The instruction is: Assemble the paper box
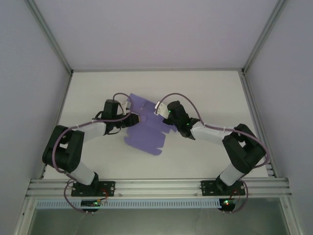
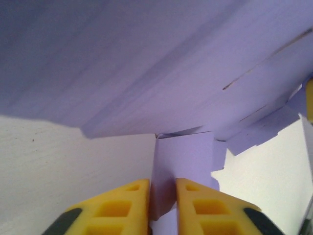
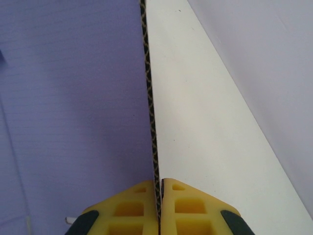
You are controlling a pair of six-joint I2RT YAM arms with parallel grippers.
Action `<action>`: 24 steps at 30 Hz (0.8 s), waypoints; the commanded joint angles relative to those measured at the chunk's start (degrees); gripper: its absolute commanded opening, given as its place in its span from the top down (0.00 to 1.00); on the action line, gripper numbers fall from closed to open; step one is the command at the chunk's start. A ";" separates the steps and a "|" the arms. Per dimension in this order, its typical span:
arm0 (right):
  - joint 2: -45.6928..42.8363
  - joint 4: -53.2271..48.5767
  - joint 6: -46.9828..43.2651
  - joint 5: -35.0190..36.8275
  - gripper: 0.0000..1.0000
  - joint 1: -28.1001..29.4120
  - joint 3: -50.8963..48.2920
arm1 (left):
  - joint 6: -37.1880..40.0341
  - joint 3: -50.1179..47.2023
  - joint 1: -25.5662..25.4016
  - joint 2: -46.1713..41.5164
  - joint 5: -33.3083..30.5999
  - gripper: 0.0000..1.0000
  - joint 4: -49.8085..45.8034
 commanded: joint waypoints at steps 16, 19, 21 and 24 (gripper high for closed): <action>-4.15 -14.66 1.98 -6.61 0.84 -4.88 4.61 | 4.85 0.31 -0.46 -2.69 0.69 1.00 -1.90; -3.66 -17.08 1.96 -7.16 0.82 -5.48 5.58 | 5.59 -0.02 -0.46 -3.40 1.02 1.00 -2.05; -3.50 -17.72 2.00 -8.17 0.82 -5.94 5.52 | 5.87 -0.58 -0.46 -3.97 1.50 1.00 -1.29; -2.99 -20.37 2.13 -12.92 0.83 -6.78 6.16 | 6.03 -1.07 -0.46 -4.36 2.78 1.00 -0.10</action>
